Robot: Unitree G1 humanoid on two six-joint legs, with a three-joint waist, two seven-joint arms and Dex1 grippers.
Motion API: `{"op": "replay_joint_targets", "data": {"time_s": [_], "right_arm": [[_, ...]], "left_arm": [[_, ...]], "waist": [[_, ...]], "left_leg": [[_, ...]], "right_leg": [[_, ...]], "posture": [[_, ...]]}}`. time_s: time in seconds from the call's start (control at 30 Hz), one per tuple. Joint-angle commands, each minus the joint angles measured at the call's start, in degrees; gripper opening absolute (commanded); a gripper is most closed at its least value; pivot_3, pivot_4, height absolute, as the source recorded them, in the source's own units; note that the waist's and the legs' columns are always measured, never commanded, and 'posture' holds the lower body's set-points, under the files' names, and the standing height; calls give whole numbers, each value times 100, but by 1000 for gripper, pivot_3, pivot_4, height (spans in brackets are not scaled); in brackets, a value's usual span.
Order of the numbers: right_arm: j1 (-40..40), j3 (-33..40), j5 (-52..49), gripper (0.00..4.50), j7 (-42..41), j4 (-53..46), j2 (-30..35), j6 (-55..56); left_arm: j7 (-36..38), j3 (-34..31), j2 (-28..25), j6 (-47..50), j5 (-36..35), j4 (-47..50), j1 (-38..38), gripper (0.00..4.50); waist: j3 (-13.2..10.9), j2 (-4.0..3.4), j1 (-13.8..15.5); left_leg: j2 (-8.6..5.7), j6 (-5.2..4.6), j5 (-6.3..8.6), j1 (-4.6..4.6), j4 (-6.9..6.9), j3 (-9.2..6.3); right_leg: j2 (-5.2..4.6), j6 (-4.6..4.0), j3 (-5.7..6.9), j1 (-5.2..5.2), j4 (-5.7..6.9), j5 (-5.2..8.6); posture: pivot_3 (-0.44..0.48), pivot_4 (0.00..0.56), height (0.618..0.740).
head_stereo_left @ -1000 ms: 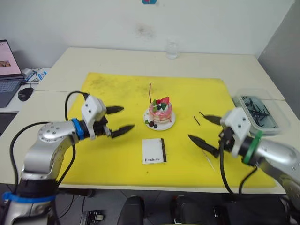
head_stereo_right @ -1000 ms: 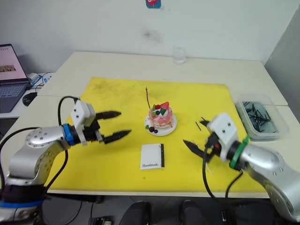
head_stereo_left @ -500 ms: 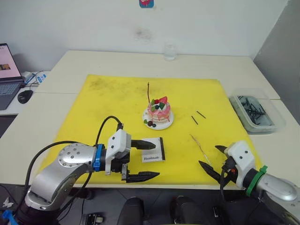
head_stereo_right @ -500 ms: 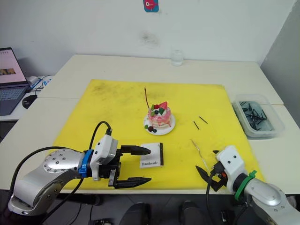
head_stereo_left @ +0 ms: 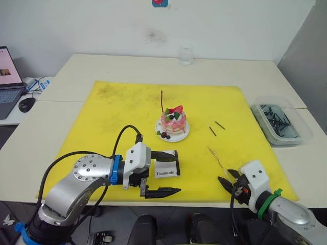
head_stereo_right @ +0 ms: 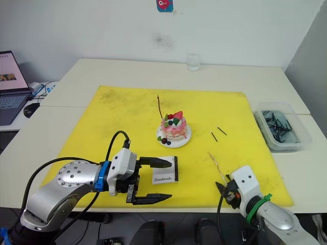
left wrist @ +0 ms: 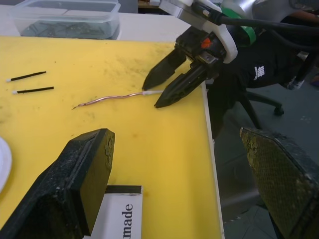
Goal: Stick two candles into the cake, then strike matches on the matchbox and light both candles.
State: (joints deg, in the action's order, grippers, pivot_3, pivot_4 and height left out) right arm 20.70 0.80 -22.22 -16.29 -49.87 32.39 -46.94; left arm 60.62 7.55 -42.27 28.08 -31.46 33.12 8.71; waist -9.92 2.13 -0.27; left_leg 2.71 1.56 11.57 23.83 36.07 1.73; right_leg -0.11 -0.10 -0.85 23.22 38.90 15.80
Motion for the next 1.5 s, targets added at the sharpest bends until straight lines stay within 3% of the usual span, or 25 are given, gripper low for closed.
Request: {"op": "replay_joint_targets", "data": {"time_s": [0.03, 0.1, 0.2, 0.37, 0.53, 0.73, 1.03, 1.5], "right_arm": [[-58, -15, 113, 647, 37, -57, -42, 48], [-83, 0, 110, 21, 6, -106, -61, 58], [-134, 158, -38, 21, -55, -260, -92, 9], [-419, 1113, -888, 21, -330, -730, 30, -489], [-533, 2283, -1257, 21, -1258, -382, 1049, -575], [19, 3025, -689, 21, -2704, 1123, 2039, 418], [370, 3011, -198, 21, -3305, 2393, 2087, 1206], [95, 2832, -598, 21, -3289, 2084, 1903, 599]], "left_arm": [[-4, 47, 70, -39, -55, 43, 57, 4500], [-26, 61, 104, -6, -93, 51, 67, 4500], [-32, 87, 136, -32, -18, 11, 84, 4500], [-39, 104, 167, -56, -12, 6, 88, 4500], [-22, 221, 269, -49, -25, 52, 123, 4500], [106, 313, 348, 38, -174, 19, 286, 4500], [69, 408, 524, 248, -309, -37, 645, 4500], [103, 378, 555, 456, -485, -2, 676, 4500]], "waist": [[0, 0, 0], [0, 0, 0], [0, 0, 0], [0, 0, 0], [-1, 1, 5], [-1, 4, 14], [0, 3, 1], [0, 2, 5]], "left_leg": [[0, 0, 0, 0, 0, 0], [-1, 0, 0, 0, 0, 0], [-1, 0, 0, 0, 0, -1], [0, 0, 0, 0, 0, -2], [-9, 0, 0, 2, 3, 3], [-10, -1, 0, 2, 1, -1], [-8, -1, 0, -1, 2, -3], [-8, -1, 0, 1, 3, -6]], "right_leg": [[0, 0, -1, 0, 0, 0], [0, 0, 0, 0, 0, 0], [0, 2, 1, 0, 0, -1], [3, 16, 1, 0, 1, -9], [2, 18, -2, -3, -2, -11], [7, 15, 2, -4, -4, -9], [21, 20, 0, -4, 1, -12], [30, 23, 1, -5, 2, -13]], "posture": [[0, 150, 740], [0, 150, 740], [0, 150, 740], [0, 150, 740], [0, 150, 740], [0, 150, 740], [0, 150, 740], [0, 150, 740]]}}
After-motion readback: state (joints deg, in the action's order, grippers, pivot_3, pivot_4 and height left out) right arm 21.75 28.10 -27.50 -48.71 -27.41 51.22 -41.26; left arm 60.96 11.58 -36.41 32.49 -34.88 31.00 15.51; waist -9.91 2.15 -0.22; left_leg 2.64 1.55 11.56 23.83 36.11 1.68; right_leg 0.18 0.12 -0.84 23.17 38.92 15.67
